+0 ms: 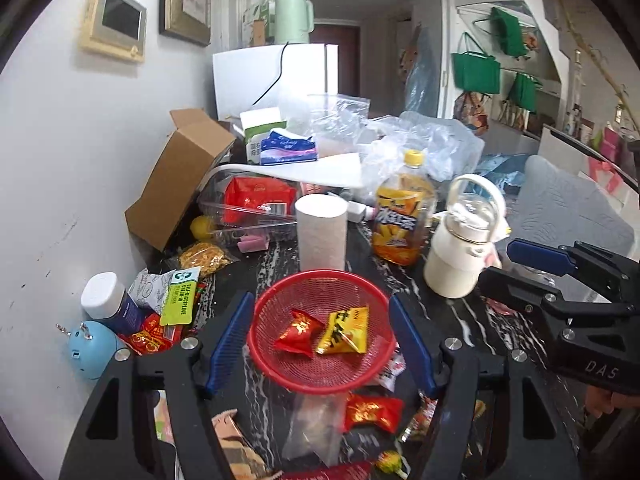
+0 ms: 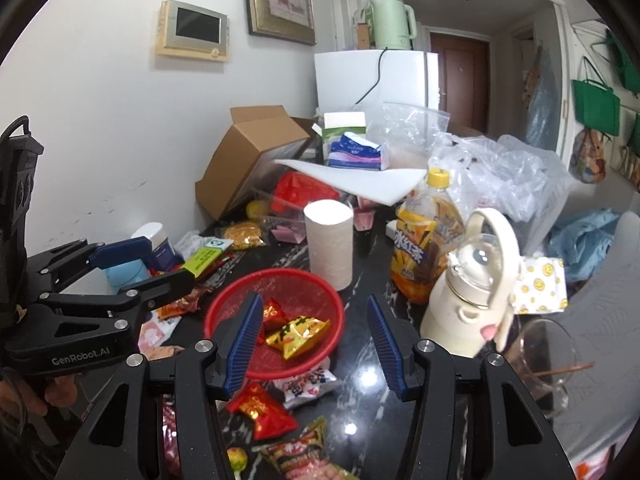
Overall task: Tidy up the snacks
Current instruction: 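Lift both grippers away from the basket back over the table, then grasp the white foil packet with the left gripper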
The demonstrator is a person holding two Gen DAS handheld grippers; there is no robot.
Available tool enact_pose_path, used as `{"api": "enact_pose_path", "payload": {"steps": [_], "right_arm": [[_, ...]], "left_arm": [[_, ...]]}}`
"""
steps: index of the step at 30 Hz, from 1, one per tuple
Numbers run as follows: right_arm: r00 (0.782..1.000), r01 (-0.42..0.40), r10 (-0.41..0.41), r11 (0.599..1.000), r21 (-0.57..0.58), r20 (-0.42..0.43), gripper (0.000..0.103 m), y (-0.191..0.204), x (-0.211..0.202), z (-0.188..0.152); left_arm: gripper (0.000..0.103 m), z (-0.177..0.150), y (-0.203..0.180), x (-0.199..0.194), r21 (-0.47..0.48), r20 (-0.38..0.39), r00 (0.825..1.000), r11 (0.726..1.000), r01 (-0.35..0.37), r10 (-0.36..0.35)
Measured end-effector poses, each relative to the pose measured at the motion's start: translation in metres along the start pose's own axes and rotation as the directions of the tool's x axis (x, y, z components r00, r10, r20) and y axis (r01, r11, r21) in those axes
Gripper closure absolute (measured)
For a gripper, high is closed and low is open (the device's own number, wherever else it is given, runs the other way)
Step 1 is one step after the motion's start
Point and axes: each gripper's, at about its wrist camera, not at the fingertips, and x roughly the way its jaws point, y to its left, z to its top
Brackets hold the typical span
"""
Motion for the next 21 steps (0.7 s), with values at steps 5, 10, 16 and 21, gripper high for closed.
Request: {"api": "enact_pose_path", "payload": {"steps": [5, 10, 16, 21], "right_arm": [[1.0, 0.015, -0.015, 1.0, 0.002, 0.018, 0.049, 0.004, -0.026, -0.011], [1.0, 0.026, -0.026, 1.0, 0.01, 0.017, 0.049, 0.007, -0.046, -0.027], [0.999, 0.034, -0.033, 0.998, 0.046, -0.024, 0.049, 0.009, -0.056, -0.057], [0.998, 0.03, -0.027, 0.998, 0.062, -0.055, 0.049, 0.012, -0.063, -0.08]], "left_arm": [[0.034, -0.012, -0.011, -0.016, 0.009, 0.007, 1.0, 1.0, 0.028, -0.029], [0.034, -0.028, -0.021, -0.029, 0.009, 0.003, 0.998, 0.998, 0.061, -0.061], [0.034, -0.053, -0.033, -0.04, 0.035, -0.018, 0.996, 0.995, 0.089, -0.088], [0.034, -0.072, -0.037, -0.044, 0.03, -0.044, 0.993, 0.994, 0.109, -0.108]]}}
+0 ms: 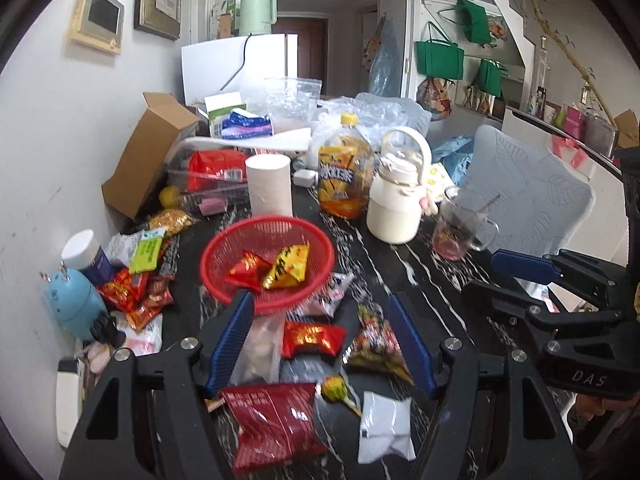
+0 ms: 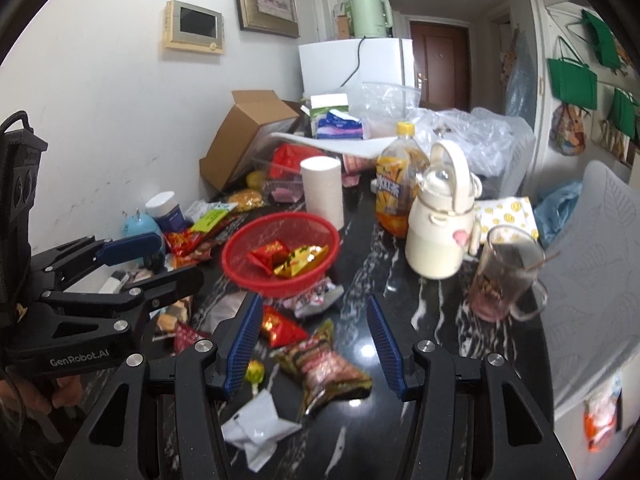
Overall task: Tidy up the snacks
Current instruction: 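Grasp the white foil packet with the left gripper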
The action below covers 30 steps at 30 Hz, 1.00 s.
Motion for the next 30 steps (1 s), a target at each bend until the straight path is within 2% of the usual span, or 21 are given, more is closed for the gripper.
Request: {"api": "enact_pose_path", "payload": {"steps": [14, 21, 27, 30], "right_arm": [[0.993, -0.032, 0.036, 0.999, 0.041, -0.108, 0.049, 0.0, 0.004, -0.064], [0.986, -0.039, 0.049, 0.997, 0.061, -0.16, 0.049, -0.008, 0.012, -0.088], [0.979, -0.035, 0.047, 0.997, 0.066, -0.199, 0.049, -0.018, 0.021, -0.103], [0.976, -0.029, 0.044, 0.997, 0.073, -0.213, 0.049, -0.024, 0.024, -0.108]], "left_arm": [[0.034, -0.052, -0.013, 0.012, -0.035, -0.112, 0.991, 0.997, 0.065, -0.068], [0.034, -0.078, -0.023, 0.027, -0.063, -0.178, 0.976, 0.991, 0.118, -0.127], [0.034, -0.091, -0.034, 0.041, -0.043, -0.216, 0.968, 0.991, 0.123, -0.129], [0.035, -0.097, -0.039, 0.052, -0.046, -0.251, 0.958, 0.99, 0.131, -0.138]]}}
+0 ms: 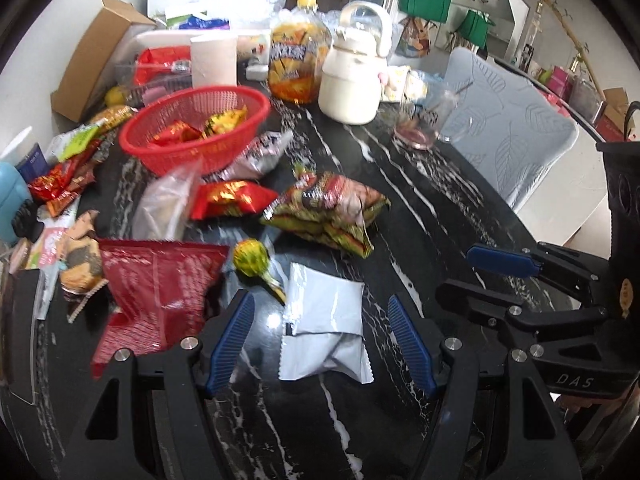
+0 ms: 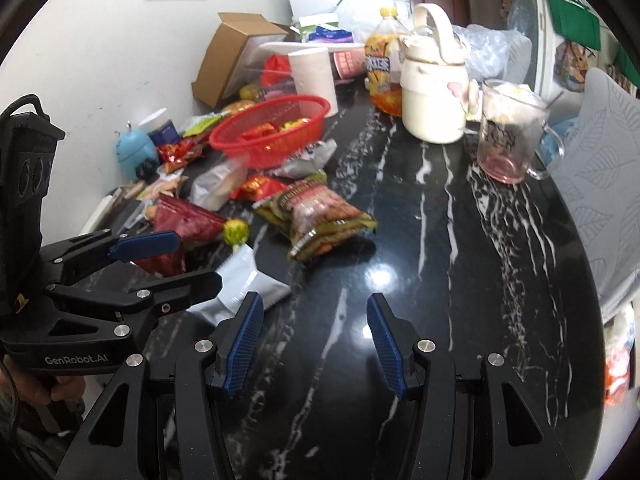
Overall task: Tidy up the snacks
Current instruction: 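Grasp the white foil packet with the left gripper, then grasp the green lollipop by its stick with the right gripper while the left holds the packet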
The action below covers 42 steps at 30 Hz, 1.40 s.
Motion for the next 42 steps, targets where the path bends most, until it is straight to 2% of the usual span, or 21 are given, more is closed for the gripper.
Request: {"api": "enact_pose_path", "payload": {"steps": [8, 14, 15, 16, 17, 19, 20, 26, 30, 35, 37, 42], "right_arm": [[1.0, 0.006, -0.005, 1.0, 0.029, -0.02, 0.049, -0.017, 0.009, -0.004], [0.999, 0.008, -0.006, 0.999, 0.045, -0.036, 0.049, -0.025, 0.016, -0.005], [0.999, 0.008, -0.006, 0.999, 0.047, -0.038, 0.049, -0.025, 0.016, -0.005], [0.999, 0.008, -0.005, 0.999, 0.05, -0.041, 0.049, -0.026, 0.018, -0.005], [0.999, 0.007, -0.005, 0.999, 0.053, -0.043, 0.049, -0.026, 0.019, -0.005], [0.999, 0.006, -0.003, 0.998, 0.056, -0.049, 0.049, -0.027, 0.022, -0.005], [0.999, 0.003, 0.0, 0.998, 0.058, -0.05, 0.049, -0.027, 0.022, -0.004], [0.998, -0.022, 0.025, 0.999, 0.049, -0.059, 0.049, -0.02, 0.03, 0.001], [0.997, -0.054, 0.056, 0.998, 0.037, -0.059, 0.049, -0.01, 0.035, 0.007], [0.984, -0.149, 0.148, 0.989, 0.003, -0.095, 0.049, 0.014, 0.048, 0.013], [0.982, -0.16, 0.157, 0.987, -0.024, -0.104, 0.05, 0.026, 0.053, 0.016], [0.982, -0.166, 0.156, 0.982, -0.088, -0.109, 0.06, 0.051, 0.065, 0.026]], "left_arm": [[0.035, -0.006, -0.002, 0.026, 0.002, -0.079, 0.997, 1.0, -0.002, 0.002], [0.035, -0.009, -0.003, 0.037, 0.008, -0.095, 0.995, 1.0, -0.02, 0.021], [0.035, -0.01, -0.003, 0.037, 0.013, -0.091, 0.995, 1.0, -0.027, 0.028], [0.051, -0.011, -0.002, 0.036, 0.015, -0.073, 0.997, 0.999, -0.033, 0.034], [0.059, -0.01, 0.0, 0.034, 0.007, -0.062, 0.998, 1.0, -0.019, 0.02], [0.06, -0.007, 0.002, 0.03, 0.016, -0.049, 0.999, 1.0, -0.006, 0.007], [0.064, -0.007, 0.002, 0.029, 0.022, -0.044, 0.999, 1.0, -0.012, 0.013], [0.064, 0.0, 0.017, 0.01, -0.03, -0.014, 1.0, 0.999, 0.02, -0.02], [0.064, 0.004, 0.028, -0.004, -0.051, 0.014, 1.0, 0.999, 0.007, -0.007], [0.064, 0.006, 0.05, -0.018, -0.089, 0.037, 0.999, 0.996, -0.01, 0.014], [0.064, 0.005, 0.059, -0.023, -0.104, 0.048, 0.999, 0.994, -0.013, 0.019], [0.064, 0.004, 0.081, -0.032, -0.146, 0.076, 0.997, 0.989, -0.016, 0.027]]}}
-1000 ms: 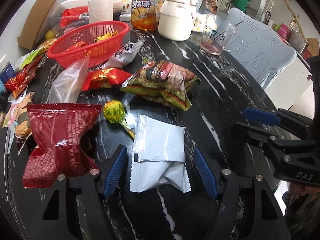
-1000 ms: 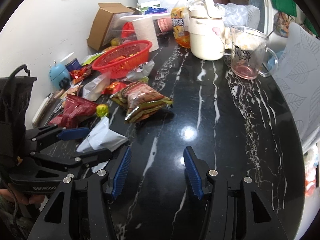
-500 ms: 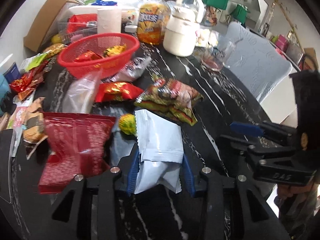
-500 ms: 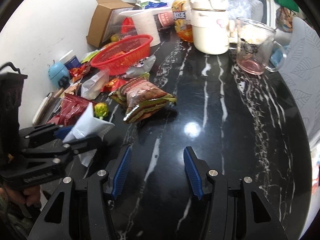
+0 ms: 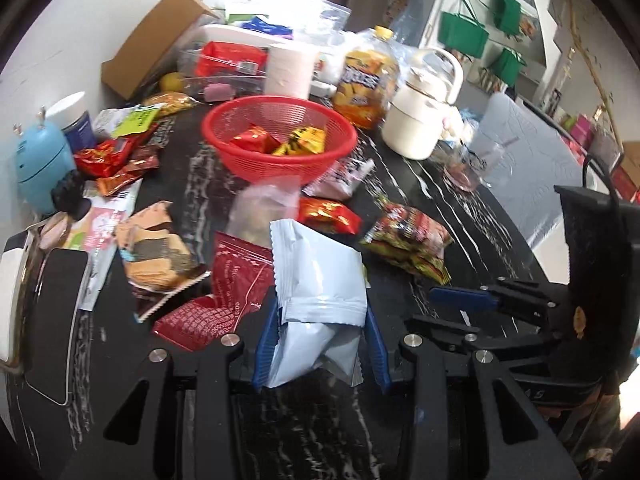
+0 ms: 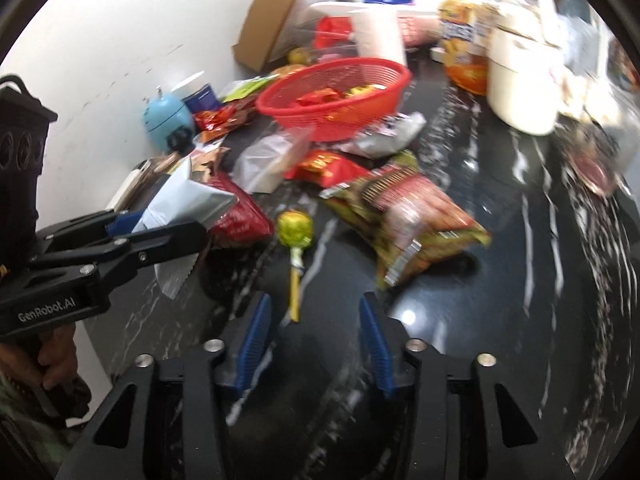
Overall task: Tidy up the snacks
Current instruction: 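Grasp the green lollipop by its stick with the right gripper while the left holds the packet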
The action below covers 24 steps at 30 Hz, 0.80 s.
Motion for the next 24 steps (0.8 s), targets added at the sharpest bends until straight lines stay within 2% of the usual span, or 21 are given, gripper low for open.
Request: {"api": "enact_pose_path", "payload": {"steps": [6, 7, 9, 13, 17, 22, 24], "right_arm": [[1.0, 0.03, -0.03, 0.999, -0.039, -0.007, 0.062, 0.011, 0.019, 0.017], [0.999, 0.036, -0.037, 0.998, -0.046, -0.006, 0.067, 0.012, 0.023, 0.02], [0.999, 0.052, -0.053, 0.997, -0.055, -0.011, 0.071, 0.014, 0.03, 0.025], [0.998, 0.055, -0.056, 0.996, -0.069, -0.021, 0.071, 0.017, 0.04, 0.033], [0.994, 0.106, -0.108, 0.988, -0.113, -0.013, 0.071, 0.023, 0.05, 0.037], [0.992, 0.113, -0.12, 0.985, -0.129, -0.048, 0.071, 0.025, 0.061, 0.036], [0.991, 0.123, -0.129, 0.984, -0.13, -0.04, 0.079, 0.026, 0.061, 0.034]], "left_arm": [[0.064, 0.002, 0.02, -0.005, -0.044, 0.027, 1.0, 0.999, 0.006, -0.005], [0.064, 0.002, 0.023, -0.005, -0.052, 0.029, 1.0, 0.999, 0.01, -0.009], [0.064, 0.002, 0.027, -0.005, -0.063, 0.032, 0.999, 0.998, 0.015, -0.013], [0.064, 0.001, 0.035, -0.007, -0.09, 0.043, 0.999, 0.995, 0.035, -0.031], [0.064, 0.001, 0.038, -0.006, -0.101, 0.048, 0.998, 0.994, 0.041, -0.037], [0.064, -0.001, 0.043, 0.0, -0.129, 0.024, 0.998, 0.99, 0.055, -0.052], [0.064, -0.003, 0.044, -0.002, -0.132, 0.028, 0.998, 0.99, 0.052, -0.049]]}}
